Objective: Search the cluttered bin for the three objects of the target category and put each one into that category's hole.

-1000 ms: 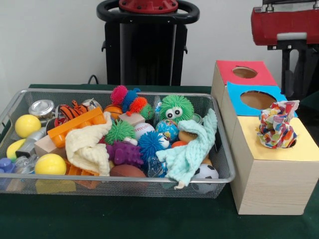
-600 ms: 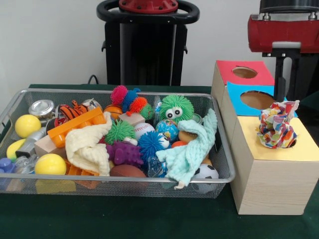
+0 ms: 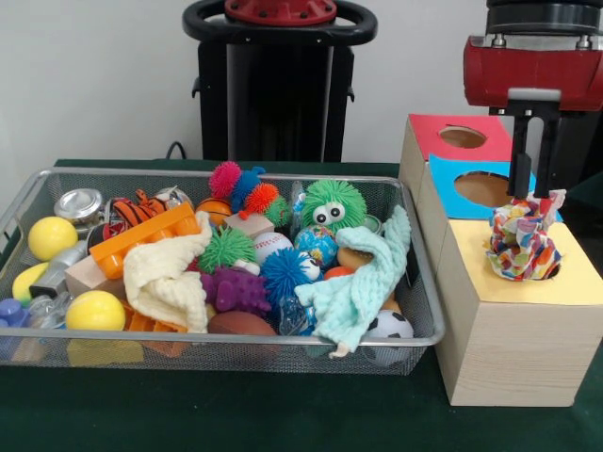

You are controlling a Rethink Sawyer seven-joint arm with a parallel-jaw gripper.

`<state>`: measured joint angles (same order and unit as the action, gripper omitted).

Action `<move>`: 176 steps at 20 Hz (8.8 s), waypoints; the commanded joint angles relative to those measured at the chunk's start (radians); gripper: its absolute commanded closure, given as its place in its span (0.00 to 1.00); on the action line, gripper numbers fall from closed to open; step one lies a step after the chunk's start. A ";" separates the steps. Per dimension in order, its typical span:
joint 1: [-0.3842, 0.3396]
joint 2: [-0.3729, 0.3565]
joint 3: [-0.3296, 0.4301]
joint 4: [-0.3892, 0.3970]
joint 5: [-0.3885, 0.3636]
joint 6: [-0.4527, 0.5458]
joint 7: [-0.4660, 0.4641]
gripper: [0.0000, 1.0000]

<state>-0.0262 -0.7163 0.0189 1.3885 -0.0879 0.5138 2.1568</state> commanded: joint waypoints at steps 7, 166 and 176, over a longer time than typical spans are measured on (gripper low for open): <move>0.008 0.067 -0.027 0.053 0.024 -0.077 0.186 1.00; 0.163 0.184 -0.095 0.102 0.207 0.151 0.175 1.00; 0.171 0.261 -0.117 0.047 0.215 0.120 0.174 1.00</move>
<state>0.1490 -0.5586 -0.0957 1.4888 0.1295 0.6594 2.1570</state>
